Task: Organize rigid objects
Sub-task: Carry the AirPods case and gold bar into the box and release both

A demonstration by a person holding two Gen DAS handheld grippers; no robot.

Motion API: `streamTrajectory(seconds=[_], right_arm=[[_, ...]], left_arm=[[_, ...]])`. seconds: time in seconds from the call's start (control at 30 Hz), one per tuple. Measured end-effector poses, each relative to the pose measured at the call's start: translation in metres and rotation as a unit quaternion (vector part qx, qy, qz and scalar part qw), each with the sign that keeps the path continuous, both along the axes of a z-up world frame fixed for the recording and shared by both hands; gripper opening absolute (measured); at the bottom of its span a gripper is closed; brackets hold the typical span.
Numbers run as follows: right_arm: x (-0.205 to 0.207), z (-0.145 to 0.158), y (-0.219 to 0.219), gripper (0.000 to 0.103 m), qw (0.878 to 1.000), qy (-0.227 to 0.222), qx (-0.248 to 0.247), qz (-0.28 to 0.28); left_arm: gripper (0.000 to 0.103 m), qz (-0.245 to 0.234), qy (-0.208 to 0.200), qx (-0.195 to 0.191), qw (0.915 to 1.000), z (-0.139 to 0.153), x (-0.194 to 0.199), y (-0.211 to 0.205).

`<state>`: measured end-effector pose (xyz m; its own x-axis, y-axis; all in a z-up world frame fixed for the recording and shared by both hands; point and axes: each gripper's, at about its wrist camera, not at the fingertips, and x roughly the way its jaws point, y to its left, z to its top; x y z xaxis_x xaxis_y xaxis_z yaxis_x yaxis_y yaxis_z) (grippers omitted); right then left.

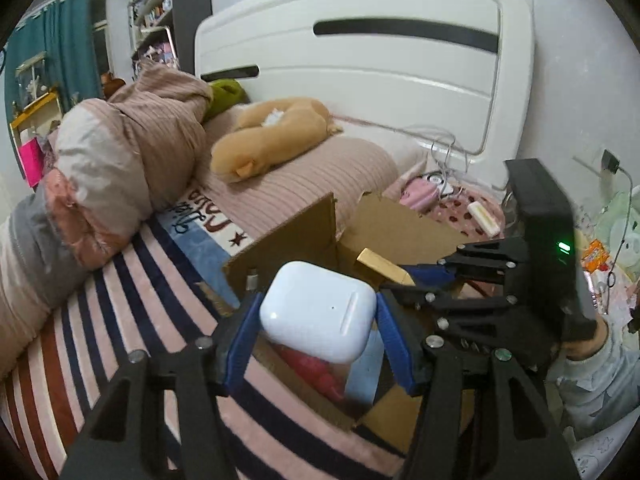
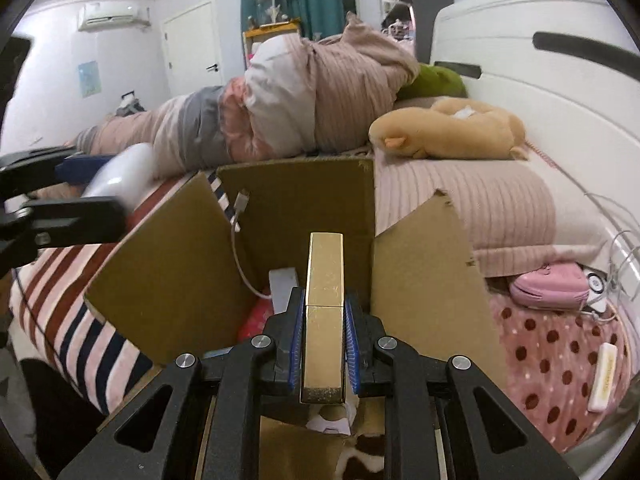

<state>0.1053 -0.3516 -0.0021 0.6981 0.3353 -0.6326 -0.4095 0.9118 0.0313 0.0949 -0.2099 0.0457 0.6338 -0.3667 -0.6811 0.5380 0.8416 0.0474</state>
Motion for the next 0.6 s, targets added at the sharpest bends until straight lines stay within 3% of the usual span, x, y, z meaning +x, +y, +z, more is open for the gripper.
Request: streamTrajectory(seconds=[0.23, 0.6], right_arm=[[-0.004, -0.011, 0.004, 0.014, 0.999, 0.0, -0.016, 0.029], [-0.006, -0.01, 0.002, 0.015, 0.999, -0.003, -0.006, 0.037]], left_arm=[[0.054, -0.01, 0.028, 0.037, 0.9989, -0.024, 0.025, -0.027], [0.054, -0.001, 0.041, 0.066, 0.9969, -0.042, 0.041, -0.032]])
